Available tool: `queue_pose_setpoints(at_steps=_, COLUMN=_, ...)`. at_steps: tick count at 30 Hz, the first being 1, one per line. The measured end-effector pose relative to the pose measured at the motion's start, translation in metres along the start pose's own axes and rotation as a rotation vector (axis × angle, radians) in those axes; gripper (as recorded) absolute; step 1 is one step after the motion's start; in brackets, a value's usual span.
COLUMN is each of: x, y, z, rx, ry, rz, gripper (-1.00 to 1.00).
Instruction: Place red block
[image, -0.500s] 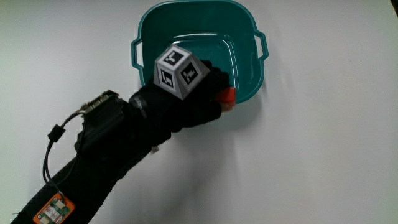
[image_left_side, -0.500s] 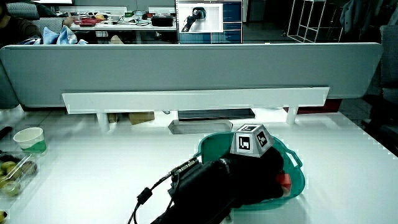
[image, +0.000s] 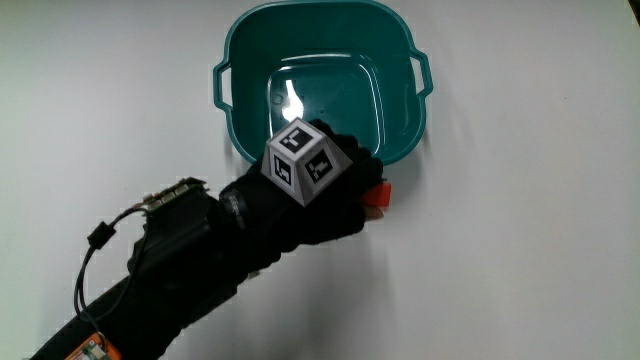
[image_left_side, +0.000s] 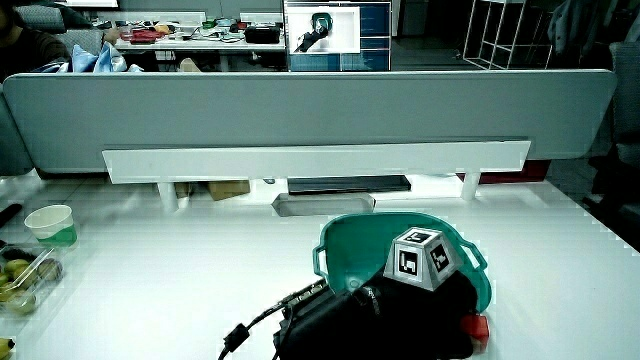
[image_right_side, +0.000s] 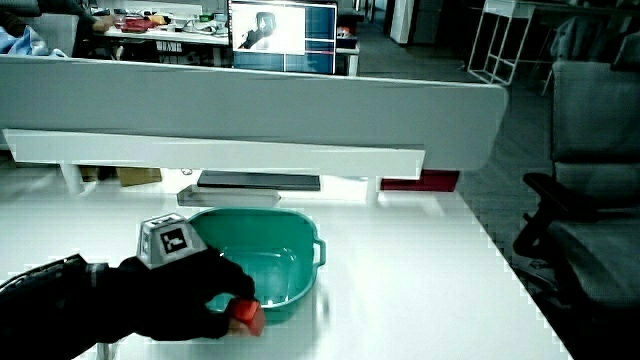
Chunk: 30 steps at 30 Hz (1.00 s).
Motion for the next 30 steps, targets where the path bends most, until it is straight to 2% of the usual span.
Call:
queue_pose_setpoints(at_steps=4, x=0.005, y=-0.003, z=-0.009, rx=-0.026, ry=0.004, rz=-0.013, gripper=0.0)
queue_pose_setpoints(at_steps=5, x=0.004, y=-0.002, z=-0.015, rx=-0.044, ry=-0.017, rz=-0.024, gripper=0.0)
queue_pose_setpoints(at_steps=7, x=0.005, y=-0.003, z=-0.021, rx=-0.042, ry=-0.004, rz=-0.036, gripper=0.0)
queue_pose_setpoints(at_steps=10, x=0.004, y=-0.003, z=-0.032, rx=-0.071, ry=-0.044, rz=-0.046, gripper=0.0)
queue_pose_setpoints(at_steps=16, x=0.003, y=0.0, z=-0.054, rx=-0.092, ry=-0.046, rz=-0.071, gripper=0.0)
queue_pose_setpoints(at_steps=17, x=0.004, y=0.001, z=-0.057, rx=-0.089, ry=-0.024, rz=-0.077, gripper=0.0)
queue_pose_setpoints(at_steps=18, x=0.004, y=0.002, z=-0.063, rx=-0.11, ry=-0.051, rz=-0.069, gripper=0.0)
queue_pose_setpoints(at_steps=19, x=0.005, y=0.003, z=-0.067, rx=-0.111, ry=-0.04, rz=-0.082, gripper=0.0)
queue_pose_setpoints(at_steps=21, x=0.007, y=0.003, z=-0.071, rx=-0.139, ry=-0.034, rz=-0.069, gripper=0.0)
queue_pose_setpoints(at_steps=24, x=0.008, y=0.003, z=-0.078, rx=-0.139, ry=-0.015, rz=-0.075, gripper=0.0)
queue_pose_setpoints(at_steps=25, x=0.009, y=0.004, z=-0.08, rx=-0.159, ry=-0.027, rz=-0.072, gripper=0.0)
queue_pose_setpoints(at_steps=30, x=0.01, y=0.004, z=-0.084, rx=-0.162, ry=-0.016, rz=-0.077, gripper=0.0)
